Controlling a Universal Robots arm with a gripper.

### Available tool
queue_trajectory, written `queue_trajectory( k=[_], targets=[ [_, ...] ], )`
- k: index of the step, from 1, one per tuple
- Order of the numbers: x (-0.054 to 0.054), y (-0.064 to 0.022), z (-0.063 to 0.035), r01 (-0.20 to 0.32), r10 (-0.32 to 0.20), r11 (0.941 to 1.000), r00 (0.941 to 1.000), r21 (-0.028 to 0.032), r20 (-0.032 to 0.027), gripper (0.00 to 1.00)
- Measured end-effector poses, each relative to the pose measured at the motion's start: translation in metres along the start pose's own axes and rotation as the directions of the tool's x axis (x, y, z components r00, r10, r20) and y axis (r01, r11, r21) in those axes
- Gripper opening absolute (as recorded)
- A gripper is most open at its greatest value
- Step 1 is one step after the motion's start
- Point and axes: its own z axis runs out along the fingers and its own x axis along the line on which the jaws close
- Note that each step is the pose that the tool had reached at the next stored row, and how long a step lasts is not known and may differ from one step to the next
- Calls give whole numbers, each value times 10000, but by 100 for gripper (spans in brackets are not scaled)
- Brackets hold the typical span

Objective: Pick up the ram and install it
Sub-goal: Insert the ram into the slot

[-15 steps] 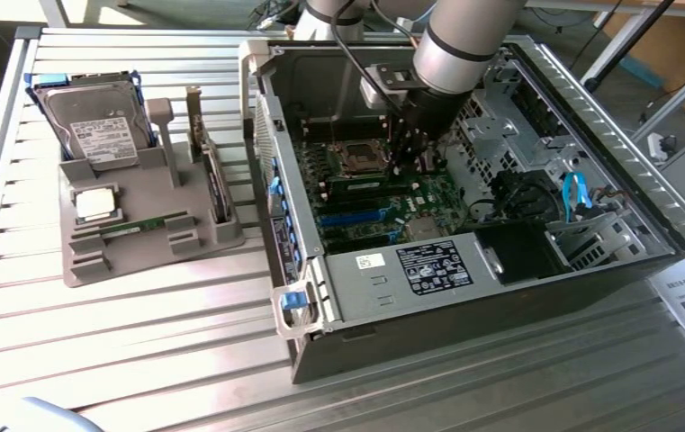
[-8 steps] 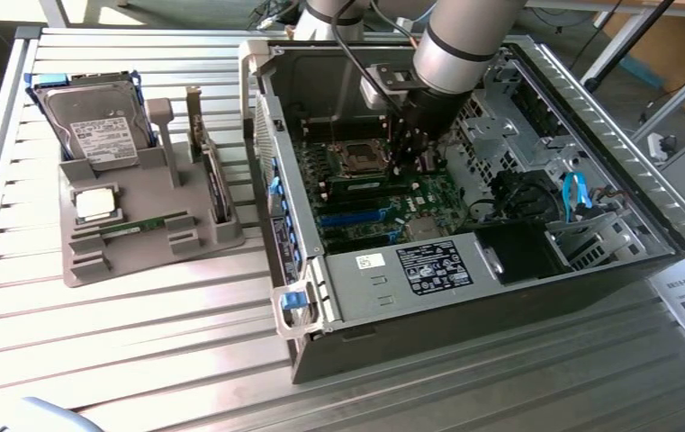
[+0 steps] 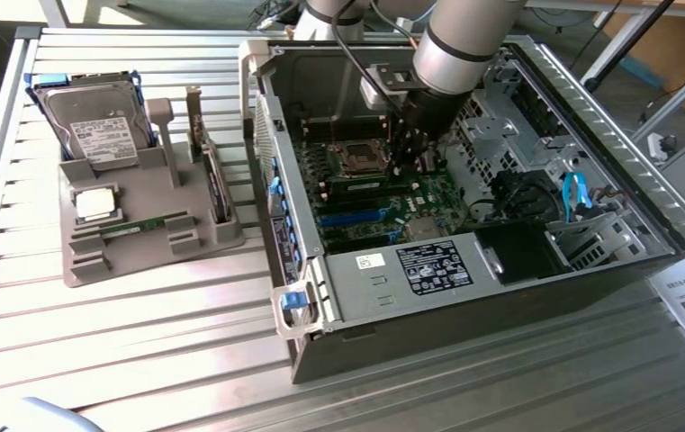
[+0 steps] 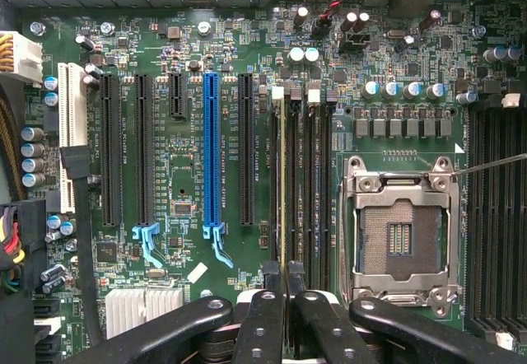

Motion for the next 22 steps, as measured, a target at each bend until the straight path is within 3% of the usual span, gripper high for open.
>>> queue_trajectory(
  k=[22],
  targets=[
    [0, -1, 22, 0, 0, 10000, 10000, 0, -1, 12]
  ],
)
